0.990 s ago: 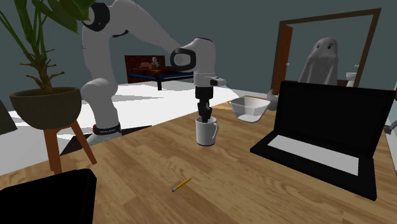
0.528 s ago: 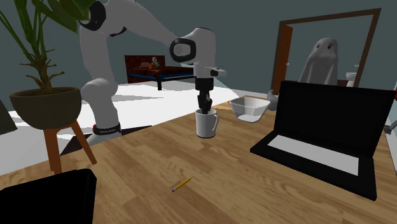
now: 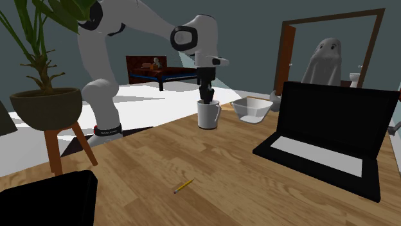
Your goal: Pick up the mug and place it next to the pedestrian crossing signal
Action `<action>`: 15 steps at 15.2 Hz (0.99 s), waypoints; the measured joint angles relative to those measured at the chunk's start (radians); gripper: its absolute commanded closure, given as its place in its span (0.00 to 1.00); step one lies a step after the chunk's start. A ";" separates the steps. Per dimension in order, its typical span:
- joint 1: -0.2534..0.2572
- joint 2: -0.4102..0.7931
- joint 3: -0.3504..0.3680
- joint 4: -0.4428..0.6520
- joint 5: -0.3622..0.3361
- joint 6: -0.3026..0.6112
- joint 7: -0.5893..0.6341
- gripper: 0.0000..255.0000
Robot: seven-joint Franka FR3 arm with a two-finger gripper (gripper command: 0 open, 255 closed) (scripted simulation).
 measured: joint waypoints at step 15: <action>0.003 -0.037 0.005 0.169 -0.008 -0.203 -0.006 1.00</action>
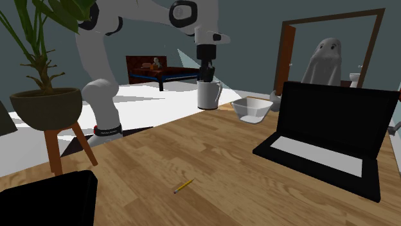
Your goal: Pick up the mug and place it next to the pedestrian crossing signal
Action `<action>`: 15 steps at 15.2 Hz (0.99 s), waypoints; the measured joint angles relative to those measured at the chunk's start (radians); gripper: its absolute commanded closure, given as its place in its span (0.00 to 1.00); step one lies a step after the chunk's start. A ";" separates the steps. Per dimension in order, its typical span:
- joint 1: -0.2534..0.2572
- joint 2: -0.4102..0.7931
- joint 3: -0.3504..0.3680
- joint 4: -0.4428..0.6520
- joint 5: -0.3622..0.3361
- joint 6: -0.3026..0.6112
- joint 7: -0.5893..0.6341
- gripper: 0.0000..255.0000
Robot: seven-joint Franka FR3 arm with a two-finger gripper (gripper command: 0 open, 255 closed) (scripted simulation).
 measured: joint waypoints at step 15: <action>-0.040 -0.173 -0.026 -0.053 -0.072 -0.101 -0.054 1.00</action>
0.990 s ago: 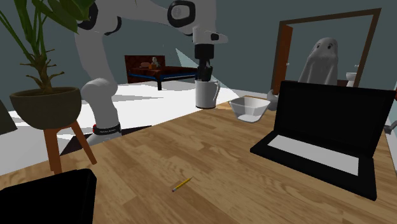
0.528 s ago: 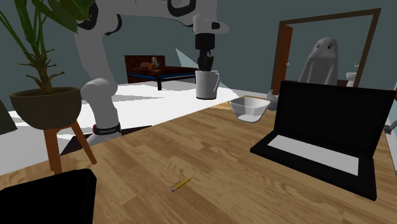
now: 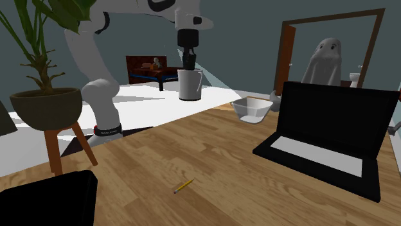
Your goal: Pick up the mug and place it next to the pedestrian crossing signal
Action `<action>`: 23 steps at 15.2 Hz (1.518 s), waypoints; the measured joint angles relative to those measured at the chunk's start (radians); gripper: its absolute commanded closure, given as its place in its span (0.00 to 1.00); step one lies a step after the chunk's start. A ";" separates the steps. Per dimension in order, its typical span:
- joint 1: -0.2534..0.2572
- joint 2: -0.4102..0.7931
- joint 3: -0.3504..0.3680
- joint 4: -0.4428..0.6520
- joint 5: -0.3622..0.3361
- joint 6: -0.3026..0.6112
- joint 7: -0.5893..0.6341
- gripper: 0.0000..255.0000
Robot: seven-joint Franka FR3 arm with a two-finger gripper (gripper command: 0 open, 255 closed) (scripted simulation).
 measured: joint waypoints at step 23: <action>-0.212 -0.397 -0.183 -0.272 -0.245 -0.040 -0.291 1.00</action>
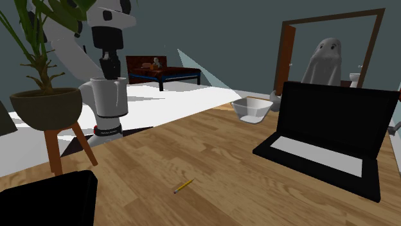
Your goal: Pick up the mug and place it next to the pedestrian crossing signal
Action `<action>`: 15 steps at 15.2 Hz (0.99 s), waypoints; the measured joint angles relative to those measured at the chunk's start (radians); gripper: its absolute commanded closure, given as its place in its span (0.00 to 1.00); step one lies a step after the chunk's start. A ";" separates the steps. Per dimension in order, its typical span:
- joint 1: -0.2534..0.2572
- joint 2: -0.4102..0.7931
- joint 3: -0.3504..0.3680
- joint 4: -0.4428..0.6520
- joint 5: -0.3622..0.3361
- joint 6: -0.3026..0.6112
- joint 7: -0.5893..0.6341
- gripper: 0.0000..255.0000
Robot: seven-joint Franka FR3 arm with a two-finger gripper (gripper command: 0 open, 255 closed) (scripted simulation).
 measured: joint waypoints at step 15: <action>-0.014 0.005 -0.062 -0.186 -0.048 0.193 0.025 1.00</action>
